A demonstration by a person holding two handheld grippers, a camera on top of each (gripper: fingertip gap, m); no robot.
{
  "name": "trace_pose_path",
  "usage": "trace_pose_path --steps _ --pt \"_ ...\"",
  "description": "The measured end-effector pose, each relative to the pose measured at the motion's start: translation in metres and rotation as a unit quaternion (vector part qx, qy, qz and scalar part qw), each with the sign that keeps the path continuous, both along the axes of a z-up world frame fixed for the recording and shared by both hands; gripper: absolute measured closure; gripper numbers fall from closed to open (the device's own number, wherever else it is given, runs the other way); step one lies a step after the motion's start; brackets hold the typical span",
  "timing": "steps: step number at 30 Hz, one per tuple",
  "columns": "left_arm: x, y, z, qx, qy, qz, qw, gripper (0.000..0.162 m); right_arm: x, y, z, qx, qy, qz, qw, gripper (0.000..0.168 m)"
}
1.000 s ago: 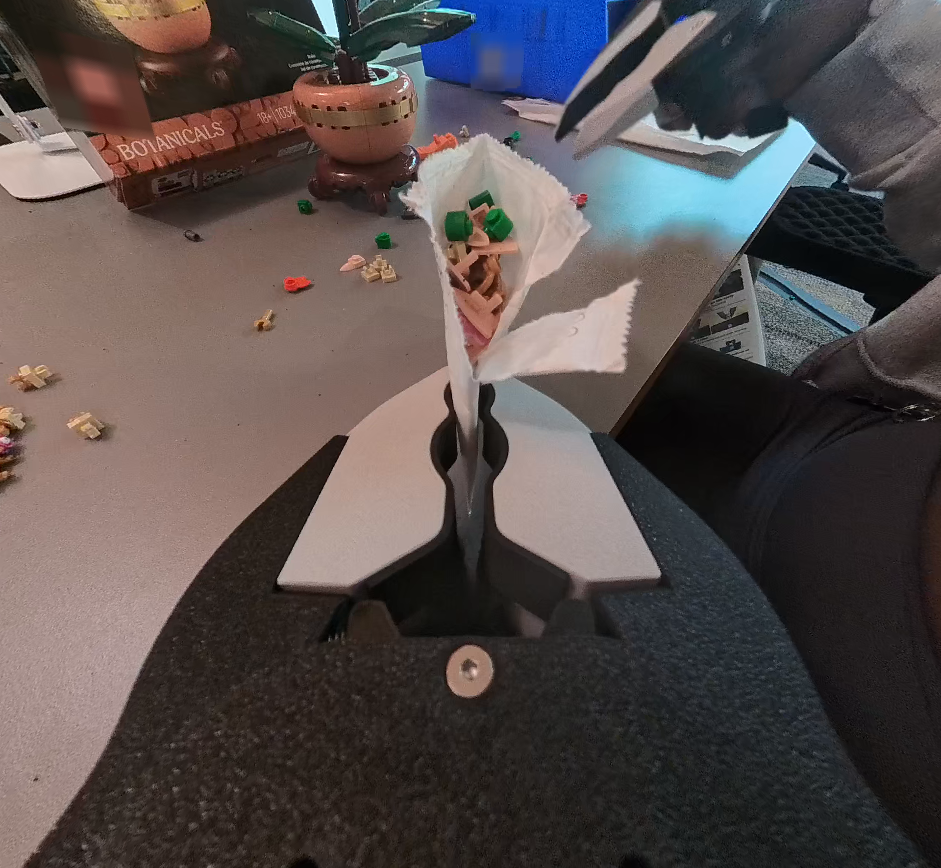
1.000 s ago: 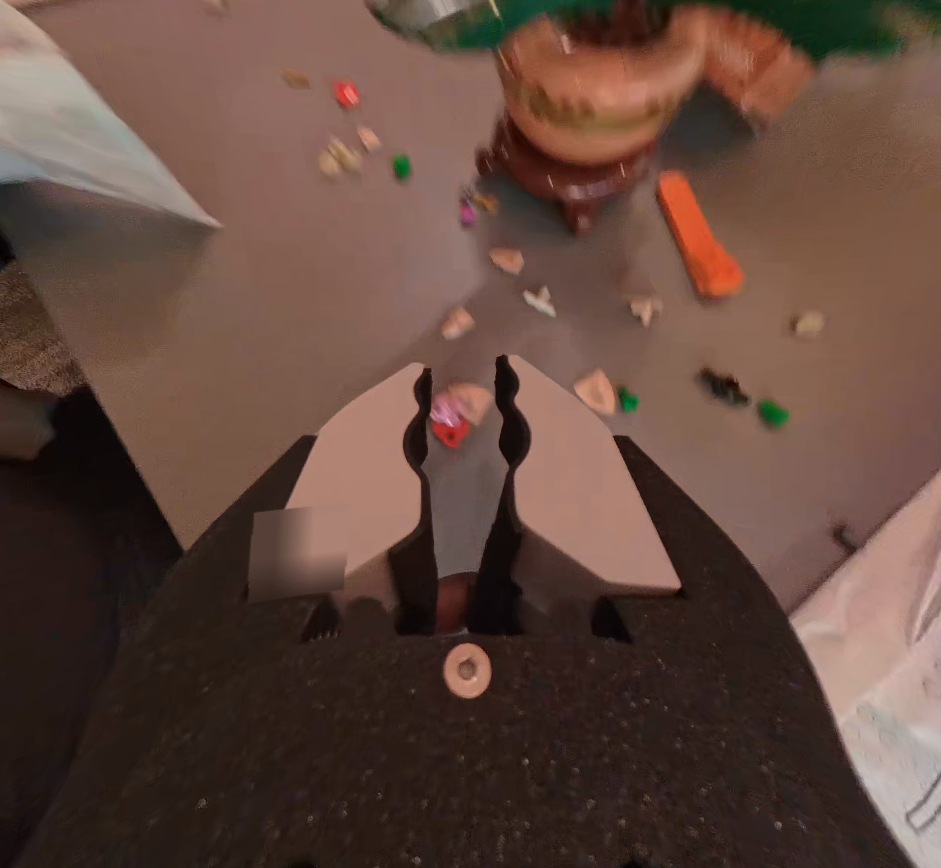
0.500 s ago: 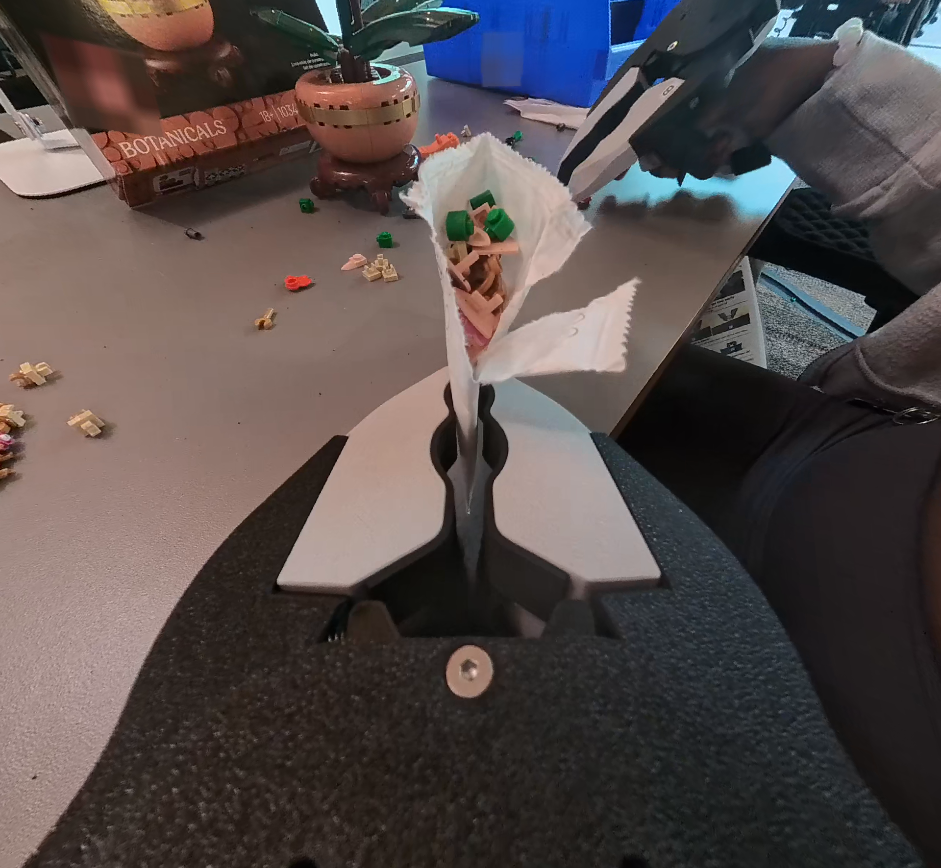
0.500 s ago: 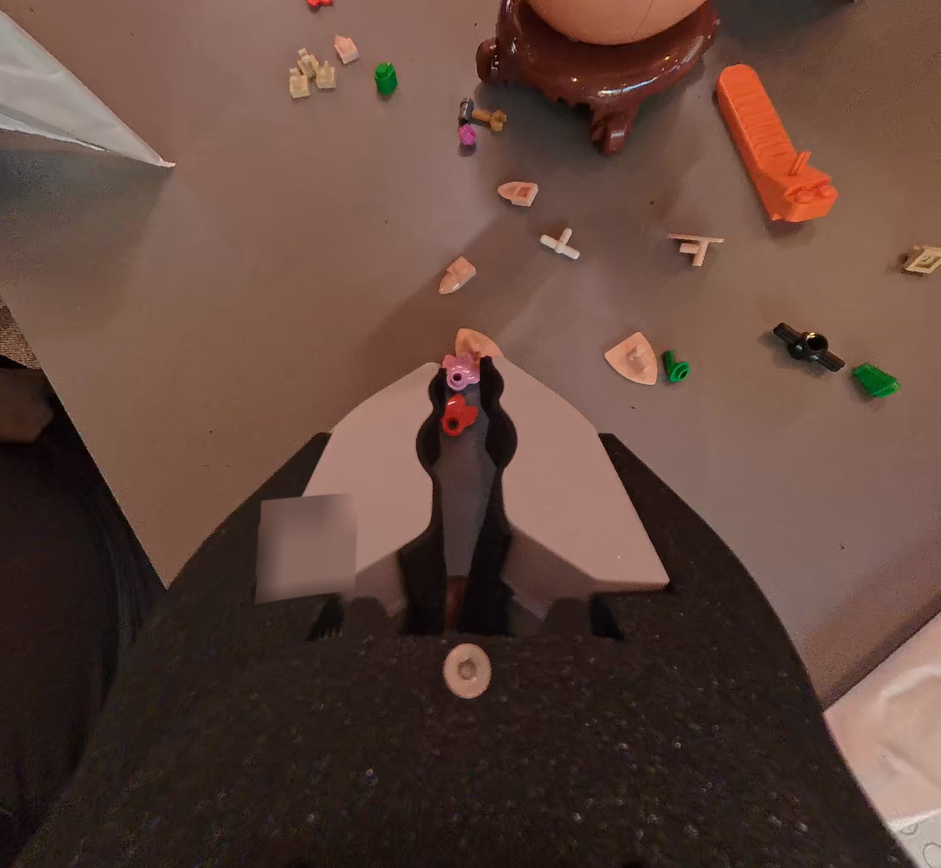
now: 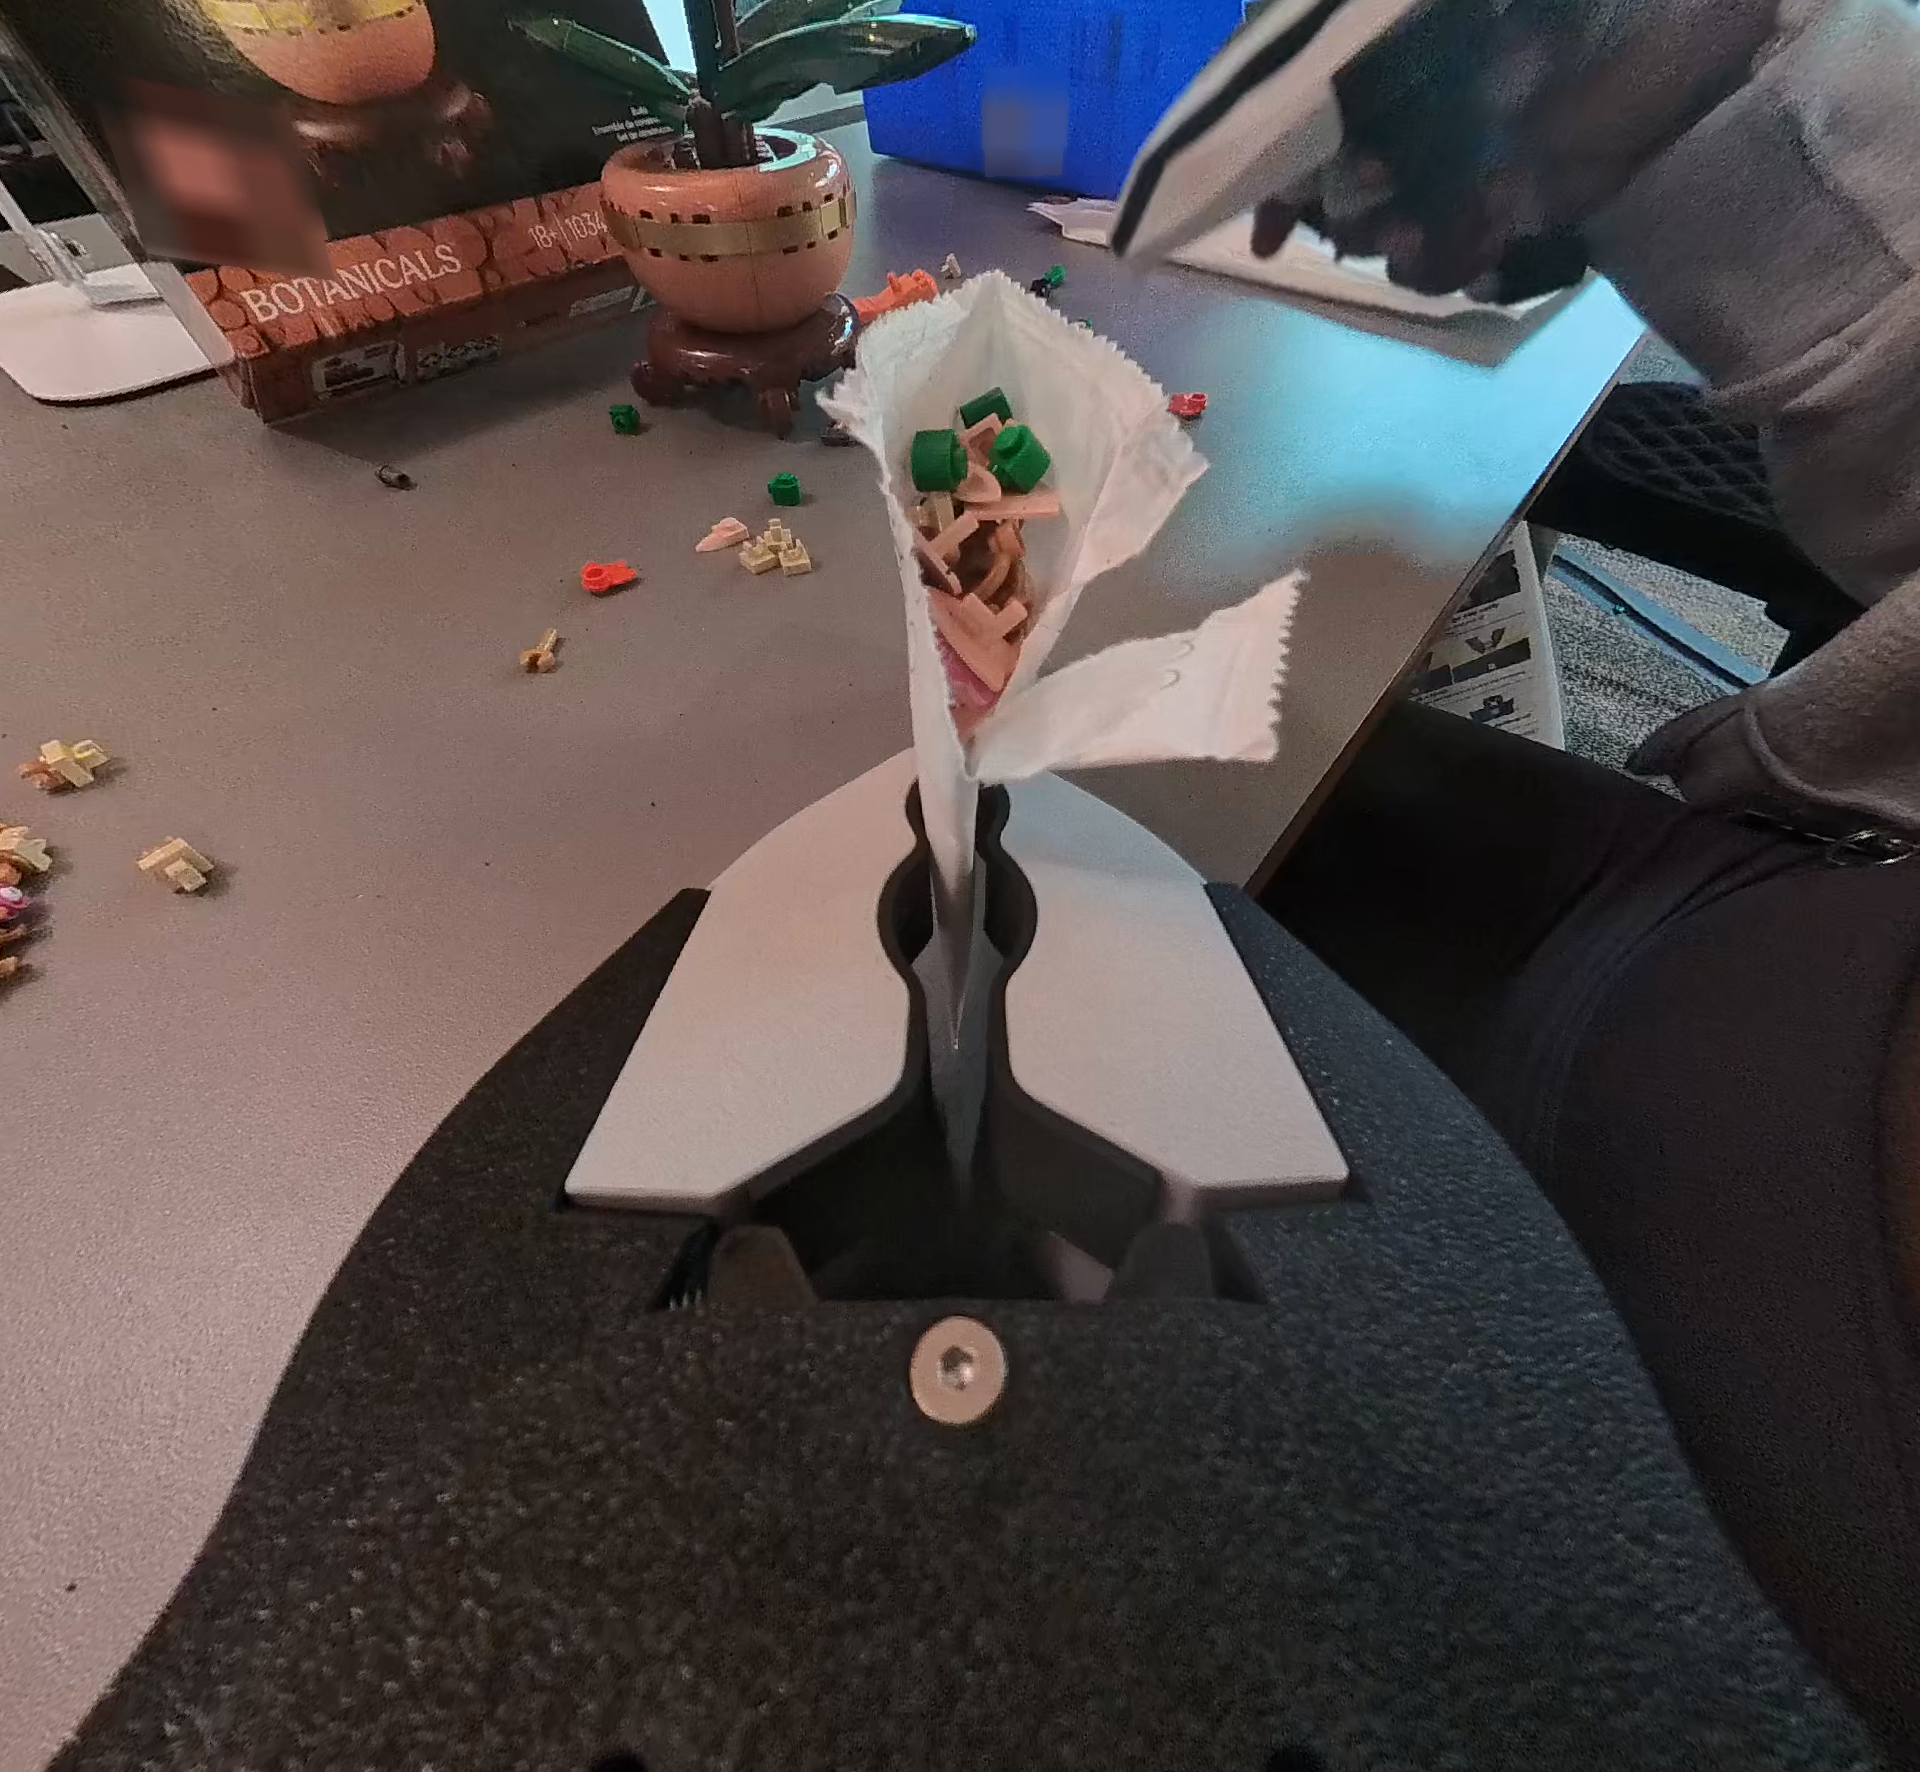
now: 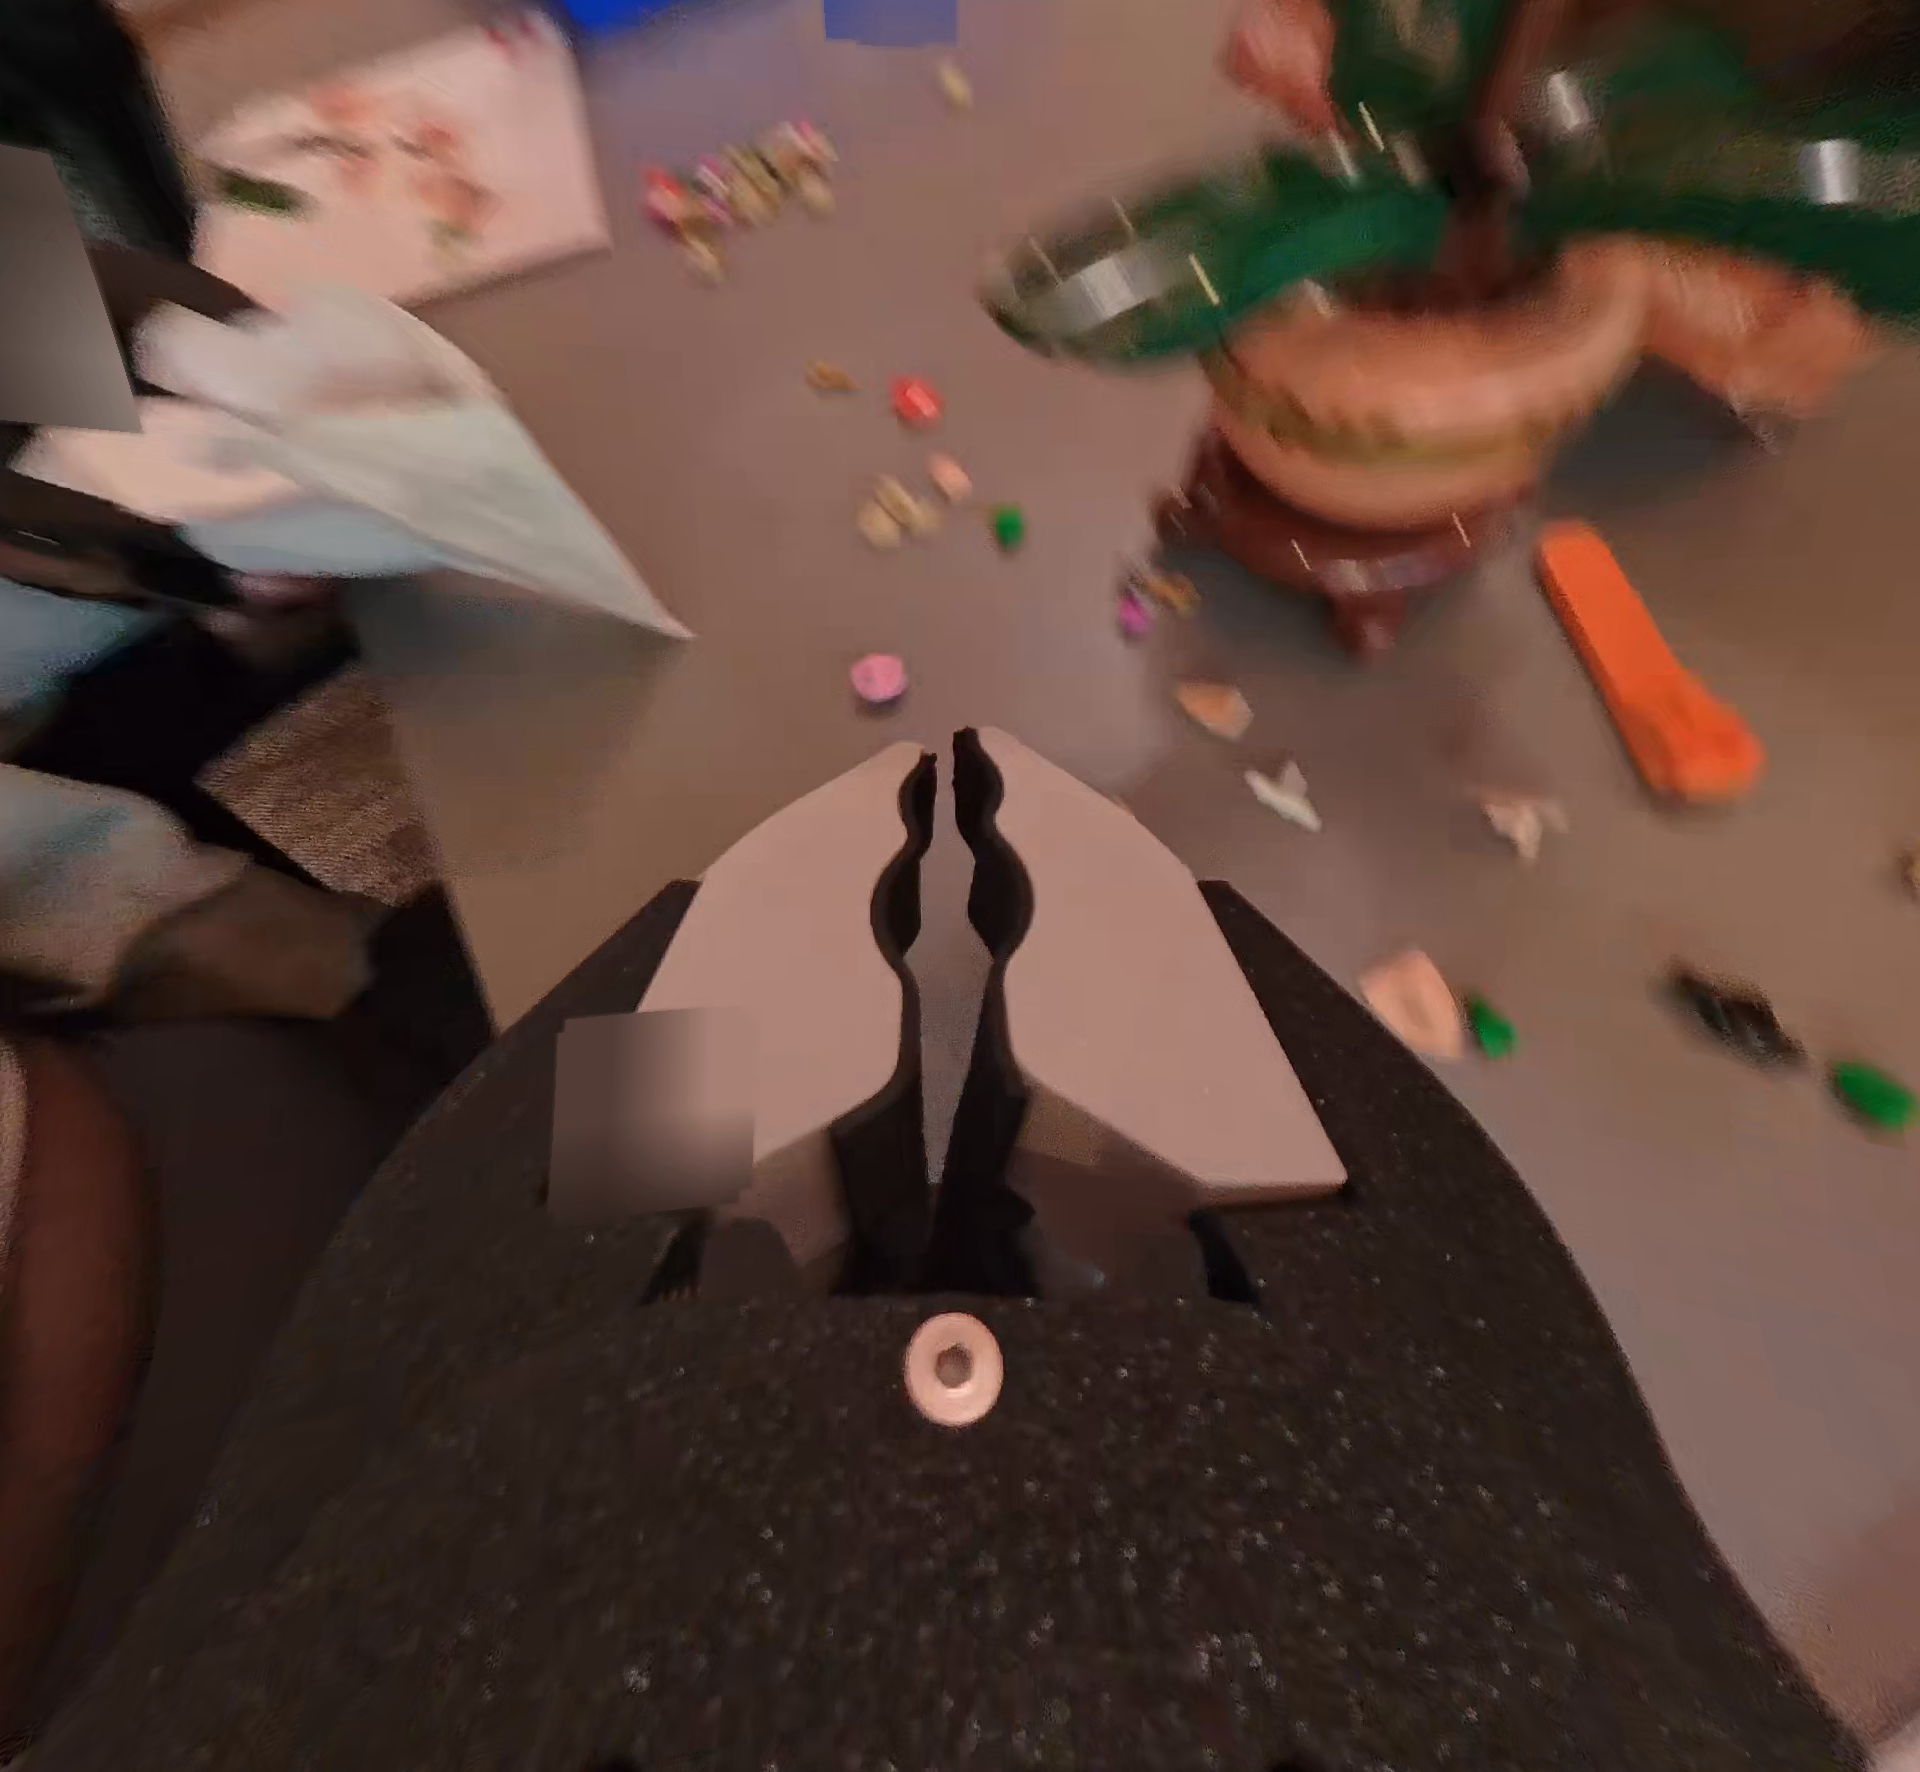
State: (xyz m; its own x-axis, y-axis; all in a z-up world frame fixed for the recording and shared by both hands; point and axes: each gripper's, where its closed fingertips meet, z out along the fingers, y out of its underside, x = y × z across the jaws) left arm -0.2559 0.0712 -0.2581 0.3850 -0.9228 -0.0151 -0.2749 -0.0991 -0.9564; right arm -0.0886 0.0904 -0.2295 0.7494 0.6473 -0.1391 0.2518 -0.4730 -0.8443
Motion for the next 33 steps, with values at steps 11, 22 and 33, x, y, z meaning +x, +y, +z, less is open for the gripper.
trace_pose_path --steps 11,22,33 --pt "-0.006 -0.003 0.003 0.000 -0.004 -0.019 1.000 0.158 -0.086 0.010 -0.021 -0.012 -0.034 0.099 0.994 0.143" --pt "-0.013 0.000 0.001 0.008 0.000 -0.003 1.000 0.159 -0.093 0.065 -0.047 0.010 -0.105 -0.022 0.994 0.140" --pt "-0.013 0.000 0.001 0.013 0.006 -0.002 1.000 0.159 -0.088 0.073 -0.056 0.001 -0.141 -0.030 0.990 0.154"
